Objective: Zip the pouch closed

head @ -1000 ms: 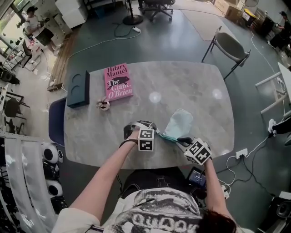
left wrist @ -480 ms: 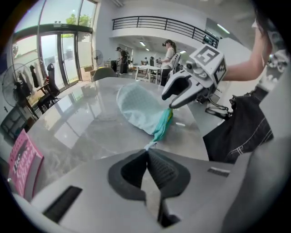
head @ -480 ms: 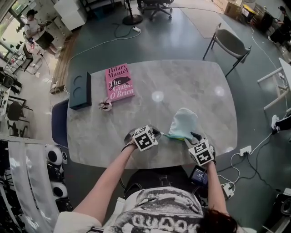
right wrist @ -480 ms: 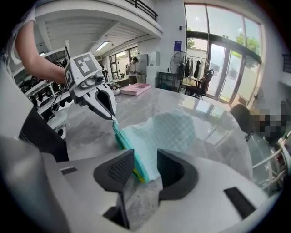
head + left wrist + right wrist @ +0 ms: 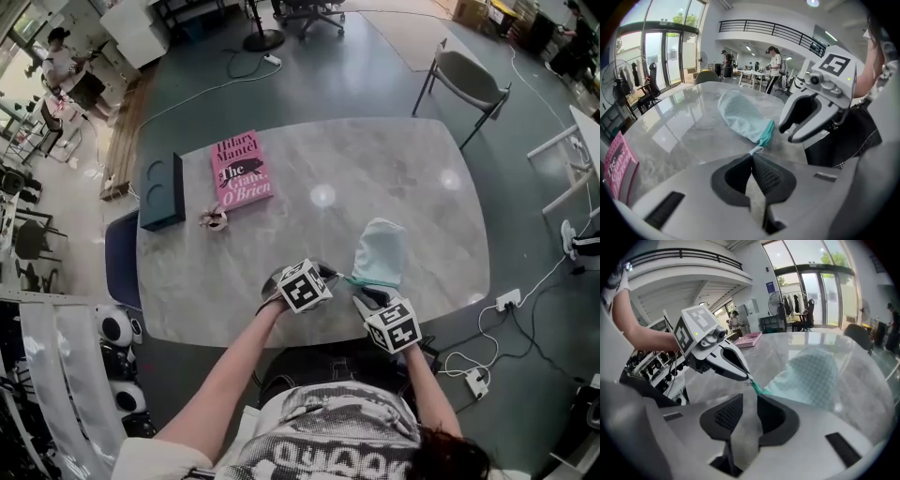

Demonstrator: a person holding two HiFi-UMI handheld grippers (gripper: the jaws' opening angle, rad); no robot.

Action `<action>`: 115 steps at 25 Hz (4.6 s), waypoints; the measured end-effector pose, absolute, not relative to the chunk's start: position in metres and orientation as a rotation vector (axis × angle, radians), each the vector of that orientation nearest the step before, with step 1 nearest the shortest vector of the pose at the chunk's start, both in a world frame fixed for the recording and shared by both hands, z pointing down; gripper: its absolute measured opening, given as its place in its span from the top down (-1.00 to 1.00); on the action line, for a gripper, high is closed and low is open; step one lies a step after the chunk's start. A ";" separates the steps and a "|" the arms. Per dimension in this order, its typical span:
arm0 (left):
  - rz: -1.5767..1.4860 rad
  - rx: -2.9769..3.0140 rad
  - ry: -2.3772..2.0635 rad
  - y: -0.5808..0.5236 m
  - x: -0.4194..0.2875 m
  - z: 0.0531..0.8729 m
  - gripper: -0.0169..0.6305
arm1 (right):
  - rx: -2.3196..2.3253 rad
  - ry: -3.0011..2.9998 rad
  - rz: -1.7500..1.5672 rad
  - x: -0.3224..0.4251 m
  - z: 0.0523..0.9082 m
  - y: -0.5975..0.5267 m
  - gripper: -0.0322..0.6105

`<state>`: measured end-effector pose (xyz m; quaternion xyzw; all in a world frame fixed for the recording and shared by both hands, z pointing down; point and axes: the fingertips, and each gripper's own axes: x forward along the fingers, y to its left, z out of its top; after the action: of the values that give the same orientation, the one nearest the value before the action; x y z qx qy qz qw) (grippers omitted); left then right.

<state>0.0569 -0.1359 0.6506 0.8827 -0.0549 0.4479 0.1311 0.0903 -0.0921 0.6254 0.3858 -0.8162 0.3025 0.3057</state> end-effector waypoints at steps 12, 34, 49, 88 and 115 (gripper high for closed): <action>1.250 2.583 -0.118 -0.121 0.069 0.639 0.91 | 1.123 -2.073 1.056 0.068 0.658 -0.108 0.51; 1.323 2.616 0.004 -0.120 0.066 0.649 0.91 | 1.175 -2.075 1.194 0.088 0.652 -0.104 0.88; 1.364 2.748 0.093 -0.105 0.074 0.658 0.91 | 1.127 -2.064 1.185 0.091 0.645 -0.094 0.89; 1.570 2.687 0.057 -0.147 0.032 0.660 0.90 | 1.309 -1.881 1.214 0.190 0.667 -0.081 0.89; 1.285 2.604 -0.290 -0.132 0.046 0.651 0.44 | 1.203 -2.072 0.944 0.167 0.633 -0.113 0.42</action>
<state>0.0459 -0.1316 0.6513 0.8867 -0.0986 0.4378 0.1115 0.1671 -0.1129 0.6333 0.4487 -0.7725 0.3521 0.2793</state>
